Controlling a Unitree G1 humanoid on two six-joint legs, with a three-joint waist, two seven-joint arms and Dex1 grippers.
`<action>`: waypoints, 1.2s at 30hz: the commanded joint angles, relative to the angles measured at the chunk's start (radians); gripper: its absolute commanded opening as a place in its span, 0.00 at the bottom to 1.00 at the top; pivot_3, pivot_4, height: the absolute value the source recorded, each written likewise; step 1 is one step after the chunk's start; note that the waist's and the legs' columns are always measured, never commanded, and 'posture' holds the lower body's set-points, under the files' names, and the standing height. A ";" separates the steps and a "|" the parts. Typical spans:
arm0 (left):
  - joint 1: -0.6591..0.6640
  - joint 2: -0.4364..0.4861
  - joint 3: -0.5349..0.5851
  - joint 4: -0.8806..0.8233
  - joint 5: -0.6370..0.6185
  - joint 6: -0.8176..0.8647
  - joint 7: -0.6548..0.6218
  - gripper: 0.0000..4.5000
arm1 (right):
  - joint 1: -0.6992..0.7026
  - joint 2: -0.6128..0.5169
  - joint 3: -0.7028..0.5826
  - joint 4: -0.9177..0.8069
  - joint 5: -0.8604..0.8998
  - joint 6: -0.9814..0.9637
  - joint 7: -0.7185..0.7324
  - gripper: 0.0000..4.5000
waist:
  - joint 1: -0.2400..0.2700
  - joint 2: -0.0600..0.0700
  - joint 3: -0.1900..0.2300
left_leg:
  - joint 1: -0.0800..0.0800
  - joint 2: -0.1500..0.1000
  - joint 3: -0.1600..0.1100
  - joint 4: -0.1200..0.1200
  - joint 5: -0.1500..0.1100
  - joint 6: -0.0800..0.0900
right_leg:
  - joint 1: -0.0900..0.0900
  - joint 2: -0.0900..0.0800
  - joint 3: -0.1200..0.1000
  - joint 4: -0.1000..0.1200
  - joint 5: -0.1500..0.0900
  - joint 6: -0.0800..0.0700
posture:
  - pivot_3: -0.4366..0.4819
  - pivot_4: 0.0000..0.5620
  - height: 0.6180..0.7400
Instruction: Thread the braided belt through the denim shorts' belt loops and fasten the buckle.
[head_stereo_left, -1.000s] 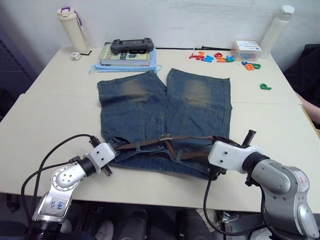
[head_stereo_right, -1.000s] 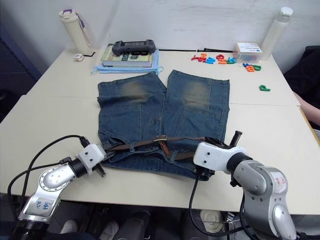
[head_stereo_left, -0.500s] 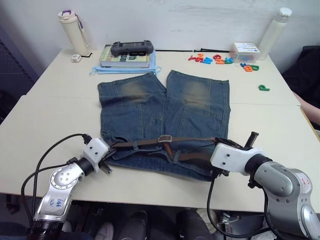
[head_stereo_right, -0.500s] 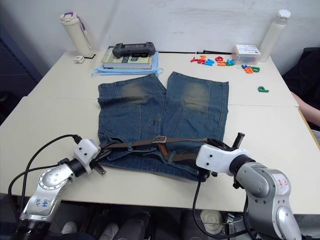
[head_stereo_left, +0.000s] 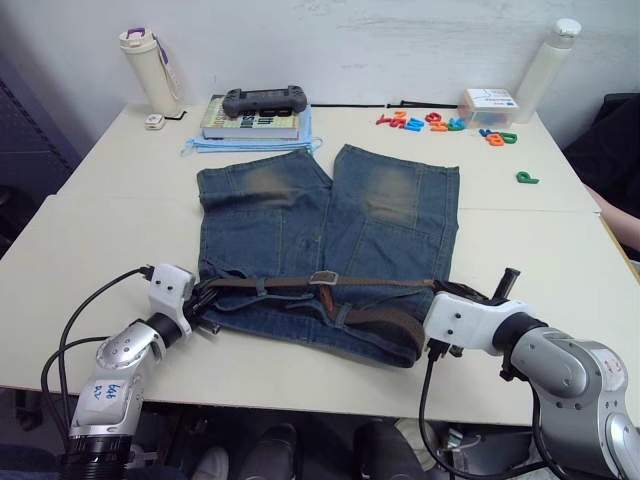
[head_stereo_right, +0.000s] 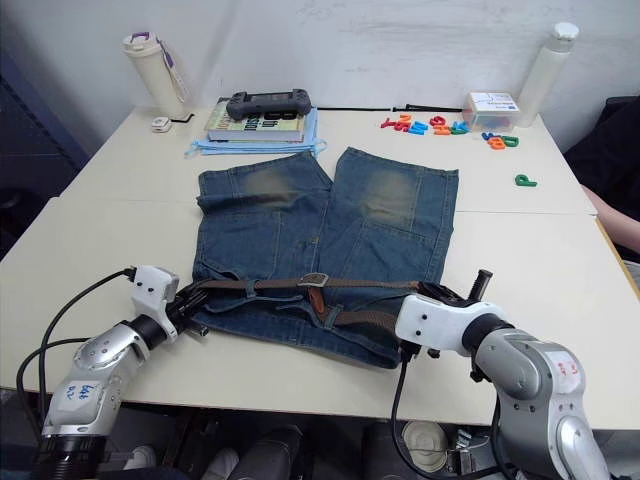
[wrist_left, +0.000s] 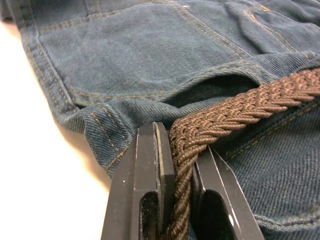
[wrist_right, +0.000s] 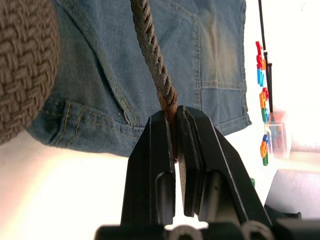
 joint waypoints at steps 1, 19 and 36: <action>0.060 0.032 0.119 0.120 0.042 0.109 0.119 0.01 | 0.006 -0.023 -0.122 0.033 -0.094 0.087 -0.045 0.00 | 0.000 0.000 0.000 | 0.000 0.000 0.000 0.000 0.000 0.000 | 0.000 0.000 0.000 0.000 0.000 0.000 | 0.48 0.27 0.40; 0.040 0.024 0.204 0.160 -0.043 0.205 0.210 0.01 | -0.010 -0.032 -0.133 0.062 -0.183 0.164 -0.048 0.00 | 0.000 0.002 -0.001 | 0.000 0.001 -0.001 -0.001 -0.001 -0.002 | 0.000 0.001 -0.001 -0.002 0.000 -0.001 | 0.48 0.27 0.40; 0.085 0.139 -0.023 0.001 0.153 -0.107 0.023 0.01 | -0.064 0.062 0.173 -0.070 -0.094 -0.048 -0.010 0.00 | 0.002 -0.002 0.001 | -0.003 0.010 -0.003 -0.009 -0.003 -0.003 | -0.002 0.011 -0.002 -0.015 -0.001 -0.005 | 0.48 0.27 0.40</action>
